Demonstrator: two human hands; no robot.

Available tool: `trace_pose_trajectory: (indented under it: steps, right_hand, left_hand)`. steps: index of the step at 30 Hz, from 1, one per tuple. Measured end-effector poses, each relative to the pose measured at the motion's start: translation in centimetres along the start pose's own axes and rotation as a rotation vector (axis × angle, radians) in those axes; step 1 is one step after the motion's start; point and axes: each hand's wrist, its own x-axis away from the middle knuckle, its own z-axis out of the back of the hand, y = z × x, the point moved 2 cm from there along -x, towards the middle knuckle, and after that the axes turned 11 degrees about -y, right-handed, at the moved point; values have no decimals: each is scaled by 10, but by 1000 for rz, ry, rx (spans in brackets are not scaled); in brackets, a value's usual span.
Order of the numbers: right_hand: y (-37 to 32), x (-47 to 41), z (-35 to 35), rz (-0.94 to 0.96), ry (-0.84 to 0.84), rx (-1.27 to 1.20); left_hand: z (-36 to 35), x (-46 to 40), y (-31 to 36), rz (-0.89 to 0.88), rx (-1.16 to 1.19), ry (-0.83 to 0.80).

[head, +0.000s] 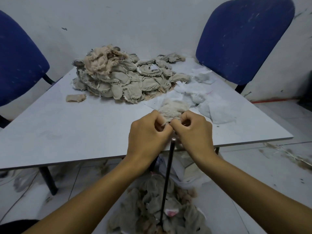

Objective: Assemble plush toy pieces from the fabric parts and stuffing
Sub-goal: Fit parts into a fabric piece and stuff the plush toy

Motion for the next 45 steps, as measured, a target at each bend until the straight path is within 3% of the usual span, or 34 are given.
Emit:
trace_pose_trajectory:
  steps: [2,7,11,14,18,21,23,26,28,30,32,35,37,40,45]
  right_hand:
    - [-3,-1,1,-16,-22,3]
    - [-14,11,18,208,-134,-87]
    - [-23,27,18,371,-173,-79]
    - [-21,36,19,401,-108,-55]
    - [-14,50,32,679,18,95]
    - [1,57,31,917,-30,250]
    - [20,61,25,968,-107,391]
    - [49,71,8,948,-217,542]
    - [61,79,-4,895,-296,533]
    - [63,80,-13,805,-349,485]
    - [62,78,-14,735,-397,430]
    - [59,78,-5,564,-453,189]
    - [58,84,1,355,-421,-104]
    - [51,87,-1,31,-420,-656]
    - [39,82,-6,-1,-282,-743]
  left_hand:
    - [-1,1,1,11,-43,25]
    - [12,13,15,-251,-246,130]
    - [25,12,9,-198,-169,238]
    - [24,20,12,-324,-181,213]
    - [28,35,21,-503,-172,207]
    - [26,51,12,-643,-295,143]
    - [19,62,-2,-747,-417,60]
    - [5,76,-26,-832,-646,-70]
    - [-2,86,-37,-811,-648,-178]
    - [-3,93,-43,-694,-512,-313]
    - [1,94,-45,-447,-239,-364]
    - [10,89,-38,-77,281,-265]
    - [12,82,-30,70,491,-285]
    - [10,75,-17,162,437,-418]
    - [18,66,1,37,486,-391]
